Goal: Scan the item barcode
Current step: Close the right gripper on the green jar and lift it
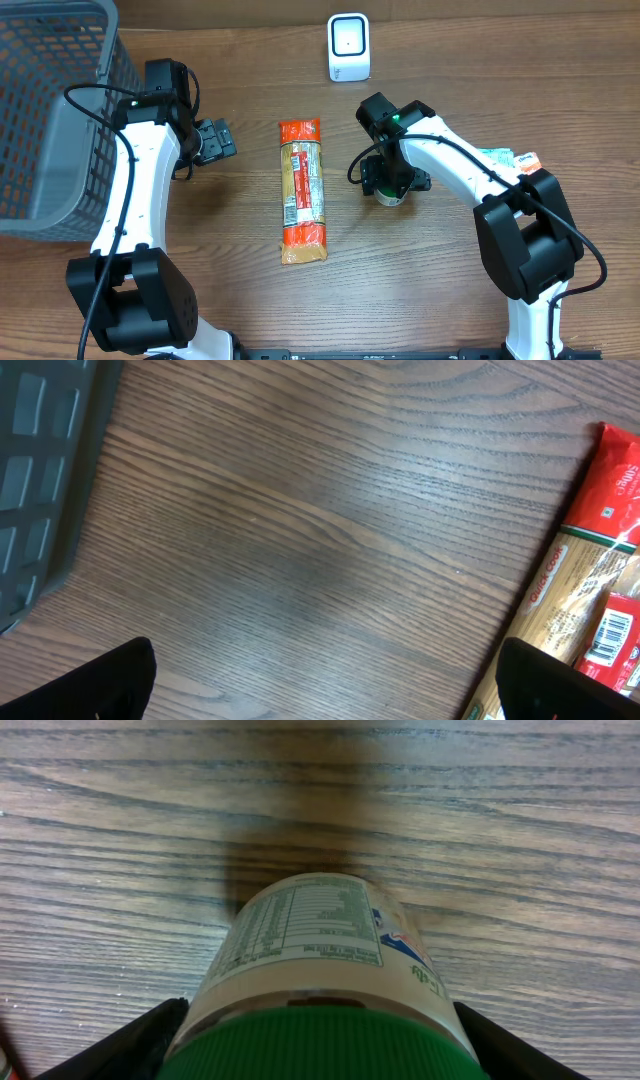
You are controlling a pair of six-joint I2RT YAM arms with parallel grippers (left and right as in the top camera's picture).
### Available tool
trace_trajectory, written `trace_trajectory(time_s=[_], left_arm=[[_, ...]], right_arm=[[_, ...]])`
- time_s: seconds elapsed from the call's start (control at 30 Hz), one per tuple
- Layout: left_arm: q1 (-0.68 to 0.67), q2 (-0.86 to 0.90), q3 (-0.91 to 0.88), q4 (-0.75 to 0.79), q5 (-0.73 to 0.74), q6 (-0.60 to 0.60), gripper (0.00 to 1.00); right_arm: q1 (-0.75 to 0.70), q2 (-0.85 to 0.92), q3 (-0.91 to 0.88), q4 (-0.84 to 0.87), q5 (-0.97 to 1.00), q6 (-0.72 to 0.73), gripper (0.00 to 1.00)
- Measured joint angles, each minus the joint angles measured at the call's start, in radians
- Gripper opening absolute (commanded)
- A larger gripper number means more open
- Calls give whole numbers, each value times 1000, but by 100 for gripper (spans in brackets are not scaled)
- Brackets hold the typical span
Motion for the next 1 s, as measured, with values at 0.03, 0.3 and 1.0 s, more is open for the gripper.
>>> trace_trajectory(time_s=[0.03, 0.3, 1.0], left_arm=[[0, 0, 0, 0, 0, 0, 100], [0, 0, 0, 0, 0, 0, 100], [0, 0, 0, 0, 0, 0, 100]], right_arm=[[0, 0, 0, 0, 0, 0, 82], [0, 0, 0, 24, 0, 2, 78], [0, 0, 0, 20, 0, 16, 79]])
